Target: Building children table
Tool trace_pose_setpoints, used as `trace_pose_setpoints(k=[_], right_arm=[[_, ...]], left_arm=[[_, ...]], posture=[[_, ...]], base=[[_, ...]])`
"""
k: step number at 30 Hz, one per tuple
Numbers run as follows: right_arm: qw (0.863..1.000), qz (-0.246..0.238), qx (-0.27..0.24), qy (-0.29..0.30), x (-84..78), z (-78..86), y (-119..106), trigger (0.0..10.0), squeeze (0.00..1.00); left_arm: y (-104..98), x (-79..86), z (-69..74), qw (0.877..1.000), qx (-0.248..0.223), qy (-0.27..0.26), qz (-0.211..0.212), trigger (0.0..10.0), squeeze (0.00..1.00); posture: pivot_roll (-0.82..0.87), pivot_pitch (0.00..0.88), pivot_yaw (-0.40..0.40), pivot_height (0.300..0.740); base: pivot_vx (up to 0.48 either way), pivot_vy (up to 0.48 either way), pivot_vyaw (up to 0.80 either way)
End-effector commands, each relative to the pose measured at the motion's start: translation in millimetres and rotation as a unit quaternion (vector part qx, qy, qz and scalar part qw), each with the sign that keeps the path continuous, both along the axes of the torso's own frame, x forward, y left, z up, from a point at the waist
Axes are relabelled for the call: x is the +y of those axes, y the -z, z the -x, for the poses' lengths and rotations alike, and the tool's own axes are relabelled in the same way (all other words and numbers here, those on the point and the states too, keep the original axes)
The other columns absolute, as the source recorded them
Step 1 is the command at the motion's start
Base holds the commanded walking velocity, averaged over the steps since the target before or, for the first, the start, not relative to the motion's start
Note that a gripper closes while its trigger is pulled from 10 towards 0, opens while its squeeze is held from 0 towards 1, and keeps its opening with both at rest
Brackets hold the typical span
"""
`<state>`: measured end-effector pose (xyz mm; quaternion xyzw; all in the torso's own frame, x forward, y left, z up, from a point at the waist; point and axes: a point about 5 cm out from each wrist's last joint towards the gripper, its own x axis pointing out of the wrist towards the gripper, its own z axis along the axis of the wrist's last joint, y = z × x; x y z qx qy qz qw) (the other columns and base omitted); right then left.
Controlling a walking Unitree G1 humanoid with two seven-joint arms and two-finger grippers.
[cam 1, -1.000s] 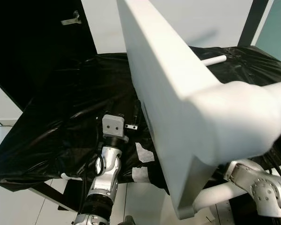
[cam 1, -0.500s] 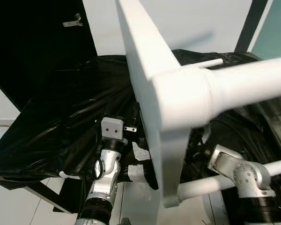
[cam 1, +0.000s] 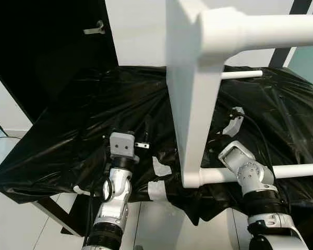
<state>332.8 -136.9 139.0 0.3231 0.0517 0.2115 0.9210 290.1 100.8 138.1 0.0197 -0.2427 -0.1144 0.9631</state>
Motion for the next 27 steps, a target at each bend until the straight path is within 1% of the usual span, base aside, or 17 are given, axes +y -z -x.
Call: trace_pose_setpoints(k=[1, 2, 3, 5, 6, 7, 11, 12, 16, 17, 18, 20, 22, 23, 24, 26, 27], right_arm=[[0.989, 0.042, 0.121, 0.068, -24.6, 8.1, 47.9, 0.0, 0.0], [0.99, 0.04, 0.117, 0.072, -26.7, 5.9, 46.8, 0.0, 0.0], [0.99, 0.04, 0.115, 0.073, -28.4, 5.2, 46.6, 0.4, 0.0], [0.99, 0.04, 0.114, 0.073, -29.3, 5.0, 46.7, 0.4, 0.0], [0.99, 0.043, 0.114, 0.072, -29.9, 5.5, 47.3, 10.0, 0.0], [0.99, 0.062, 0.108, 0.07, -29.9, 5.8, 50.1, 10.0, 0.0], [0.99, 0.07, 0.093, 0.083, -30.0, 3.6, 52.0, 10.0, 0.0], [0.99, 0.069, 0.09, 0.087, -30.1, 3.1, 52.0, 10.0, 1.0], [0.989, 0.07, 0.077, 0.104, -31.8, 4.8, 49.4, 10.0, 1.0], [0.988, 0.077, 0.069, 0.118, -33.2, 6.5, 48.0, 10.0, 0.92], [0.983, 0.105, 0.052, 0.14, -36.4, 10.3, 44.9, 10.0, 0.0], [0.98, 0.121, 0.044, 0.148, -37.8, 11.8, 43.7, 10.0, 0.0], [0.964, 0.203, 0.013, 0.172, -42.1, 19.2, 39.4, 10.0, 0.0], [0.946, 0.261, -0.005, 0.192, -45.6, 23.8, 37.0, 10.0, 0.0], [0.946, 0.261, -0.005, 0.192, -45.6, 23.8, 37.0, 10.0, 0.0], [0.9, 0.361, -0.033, 0.241, -55.4, 34.2, 32.9, 10.0, 0.0], [0.878, 0.396, -0.045, 0.263, -60.7, 40.6, 30.9, 10.0, 0.0]], left_arm=[[0.2, 0.9, 0.4, 1.0, 0.003, -0.024, 0.008, 10.0, 0.0], [0.1, 1.4, 0.5, 1.0, 0.003, -0.024, 0.007, 10.0, 0.0], [0.0, 1.8, 0.7, 1.0, 0.003, -0.025, 0.007, 10.0, 0.0], [-0.1, 2.1, 0.8, 1.0, 0.003, -0.025, 0.006, 10.0, 0.0], [0.0, 2.2, 0.8, 1.0, 0.003, -0.025, 0.006, 10.0, 0.0], [0.3, 2.2, 1.0, 1.0, 0.004, -0.023, 0.005, 10.0, 0.0], [0.8, 2.0, 0.9, 1.0, 0.005, -0.021, 0.003, 10.0, 0.0], [0.9, 2.1, 0.9, 1.0, 0.006, -0.021, 0.003, 10.0, 0.0], [0.6, 1.8, 0.5, 1.0, 0.006, -0.019, 0.002, 10.0, 0.0], [0.6, 1.9, 0.4, 1.0, 0.005, -0.019, 0.002, 10.0, 0.0], [0.6, 2.3, 0.6, 1.0, 0.005, -0.019, 0.001, 10.0, 0.0], [0.6, 2.5, 0.8, 1.0, 0.005, -0.019, 0.0, 10.0, 0.0], [0.9, 3.7, 1.4, 1.0, 0.005, -0.02, 0.0, 10.0, 0.0], [1.3, 4.7, 1.9, 1.0, 0.006, -0.021, -0.001, 10.0, 0.0], [1.3, 4.7, 1.9, 1.0, 0.006, -0.021, -0.001, 10.0, 0.0], [2.9, 5.5, 2.8, 1.0, 0.008, -0.022, -0.002, 10.0, 0.0], [3.9, 5.4, 3.3, 1.0, 0.01, -0.021, -0.002, 10.0, 0.0]], posture=[[0.16, 0.0, 0.037, 0.74], [0.16, 0.0, 0.039, 0.74], [0.16, 0.0, 0.04, 0.74], [0.16, 0.0, 0.042, 0.74], [0.16, 0.0, 0.042, 0.74], [0.16, 0.0, 0.046, 0.74], [0.15, 0.0, 0.05, 0.74], [0.15, 0.0, 0.05, 0.74], [0.15, 0.0, 0.057, 0.74], [0.15, 0.0, 0.057, 0.74], [0.15, 0.0, 0.057, 0.74], [0.15, 0.0, 0.057, 0.74], [0.15, 0.0, 0.058, 0.74], [0.15, 0.0, 0.059, 0.74], [0.15, 0.0, 0.059, 0.74], [0.14, 0.0, 0.06, 0.74], [0.13, 0.0, 0.061, 0.74]], base=[[0.0, 0.0, 0.0], [0.0, 0.0, 0.0], [0.0, 0.0, 0.0], [0.0, 0.0, 0.0], [0.0, 0.0, 0.0], [0.0, 0.0, 0.0], [0.0, 0.0, 0.0], [0.0, 0.0, 0.0], [0.0, 0.0, 0.0], [0.0, 0.0, 0.0], [0.0, 0.0, 0.0], [0.0, 0.0, 0.0], [0.0, 0.0, 0.0], [0.0, 0.0, 0.0], [0.0, 0.0, 0.0], [0.0, 0.0, 0.0], [0.0, 0.0, 0.0]])
